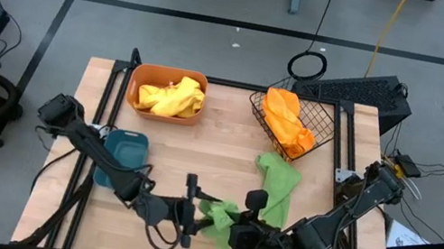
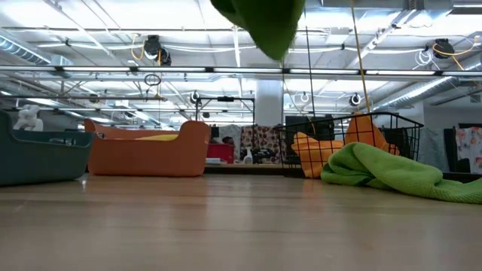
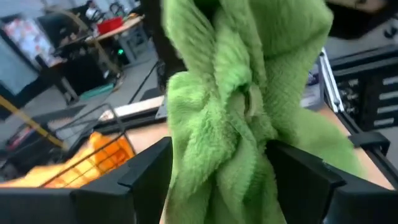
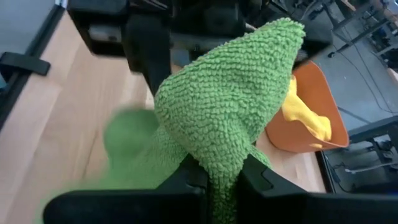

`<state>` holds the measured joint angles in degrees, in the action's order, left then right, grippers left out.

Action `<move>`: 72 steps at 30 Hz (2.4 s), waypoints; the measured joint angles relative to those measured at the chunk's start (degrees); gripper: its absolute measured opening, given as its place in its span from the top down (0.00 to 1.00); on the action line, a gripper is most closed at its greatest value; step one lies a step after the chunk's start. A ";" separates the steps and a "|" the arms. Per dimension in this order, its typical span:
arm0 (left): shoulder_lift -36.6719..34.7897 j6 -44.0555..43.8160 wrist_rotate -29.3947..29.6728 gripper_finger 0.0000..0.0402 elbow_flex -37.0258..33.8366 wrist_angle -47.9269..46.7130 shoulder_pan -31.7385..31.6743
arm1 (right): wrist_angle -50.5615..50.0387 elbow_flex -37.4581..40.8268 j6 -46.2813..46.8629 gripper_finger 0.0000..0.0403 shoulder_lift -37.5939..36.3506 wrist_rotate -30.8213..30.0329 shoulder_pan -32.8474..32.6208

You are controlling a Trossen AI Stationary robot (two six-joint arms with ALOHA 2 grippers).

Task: Sort microfiber towel by color & place in baskets
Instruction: Put the left green microfiber towel into the blue bin

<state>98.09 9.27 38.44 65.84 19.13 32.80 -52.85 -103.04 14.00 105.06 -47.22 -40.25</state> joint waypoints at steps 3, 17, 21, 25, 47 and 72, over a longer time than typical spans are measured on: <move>0.95 2.35 -3.41 0.38 0.00 0.33 -0.81 | 0.23 0.00 -0.09 0.94 0.00 1.04 0.00; -2.15 3.10 0.17 0.94 0.00 -5.63 1.42 | -0.93 -0.02 8.75 0.72 0.00 -0.13 -0.46; -4.59 0.09 4.62 0.97 0.00 -13.71 3.09 | -4.25 1.06 13.53 0.56 -0.02 -0.96 -1.06; -8.06 -7.52 8.10 0.98 0.00 -26.50 5.41 | -3.47 5.95 14.50 0.45 -0.04 -1.39 -1.45; -26.40 -89.74 -3.54 0.95 -1.12 -108.38 12.88 | 5.17 23.37 20.06 0.50 0.00 -8.37 -1.55; -25.77 -109.12 -18.30 0.60 -15.97 -103.26 12.21 | 5.26 23.37 20.20 0.54 0.00 -8.22 -1.54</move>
<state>72.33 -99.85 20.14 49.88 -84.12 45.01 -47.59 -79.68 34.20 105.06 -55.44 -41.79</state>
